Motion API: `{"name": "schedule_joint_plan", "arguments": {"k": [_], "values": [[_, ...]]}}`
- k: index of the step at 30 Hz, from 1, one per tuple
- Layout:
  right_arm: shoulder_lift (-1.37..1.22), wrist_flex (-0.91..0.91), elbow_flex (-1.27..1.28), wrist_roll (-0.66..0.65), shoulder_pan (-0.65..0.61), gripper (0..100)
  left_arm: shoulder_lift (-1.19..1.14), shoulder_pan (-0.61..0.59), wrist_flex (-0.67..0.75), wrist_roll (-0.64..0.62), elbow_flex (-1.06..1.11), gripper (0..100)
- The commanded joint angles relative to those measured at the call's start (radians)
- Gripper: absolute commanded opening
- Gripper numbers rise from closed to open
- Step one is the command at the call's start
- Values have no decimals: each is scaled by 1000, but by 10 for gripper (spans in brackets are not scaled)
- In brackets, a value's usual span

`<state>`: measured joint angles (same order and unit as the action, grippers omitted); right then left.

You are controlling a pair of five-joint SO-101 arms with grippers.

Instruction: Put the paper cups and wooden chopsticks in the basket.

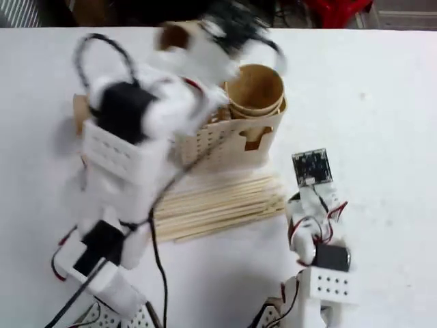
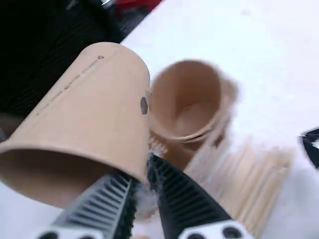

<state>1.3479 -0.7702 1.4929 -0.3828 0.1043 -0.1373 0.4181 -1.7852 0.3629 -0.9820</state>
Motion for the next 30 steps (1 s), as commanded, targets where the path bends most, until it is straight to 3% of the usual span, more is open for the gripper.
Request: {"name": "schedule_joint_plan", "arguments": {"k": [1, 15, 23, 30], "values": [[125, -18, 35, -21, -1, 20, 4, 105, 43, -9, -6, 20], [453, -137, 146, -51, -19, 21, -67, 111, 77, -8, 5, 20], [453, -156, 138, -51, -19, 21, -67, 111, 71, -2, 6, 97], [453, -156, 137, -49, -19, 21, -62, 107, 32, 28, -5, 98]]}}
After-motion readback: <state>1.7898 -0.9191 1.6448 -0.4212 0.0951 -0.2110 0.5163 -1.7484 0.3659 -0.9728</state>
